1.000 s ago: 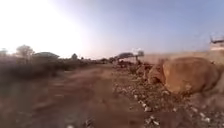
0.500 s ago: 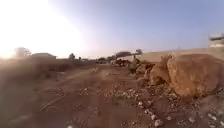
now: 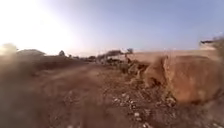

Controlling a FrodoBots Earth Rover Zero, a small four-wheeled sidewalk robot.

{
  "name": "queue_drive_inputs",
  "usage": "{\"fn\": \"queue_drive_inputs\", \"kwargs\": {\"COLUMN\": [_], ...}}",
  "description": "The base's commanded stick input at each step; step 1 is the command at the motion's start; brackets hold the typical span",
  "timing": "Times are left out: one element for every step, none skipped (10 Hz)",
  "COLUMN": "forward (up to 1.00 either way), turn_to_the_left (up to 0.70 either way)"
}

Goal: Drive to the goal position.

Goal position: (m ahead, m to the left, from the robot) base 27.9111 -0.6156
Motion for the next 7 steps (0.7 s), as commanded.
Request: {"fn": "queue_drive_inputs", "kwargs": {"forward": [0.69, 0.69, 0.69, 0.69, 0.69, 0.69, 0.69], "turn_to_the_left": [0.0, 0.0, 0.0, 0.0, 0.01, 0.28, 0.32]}}
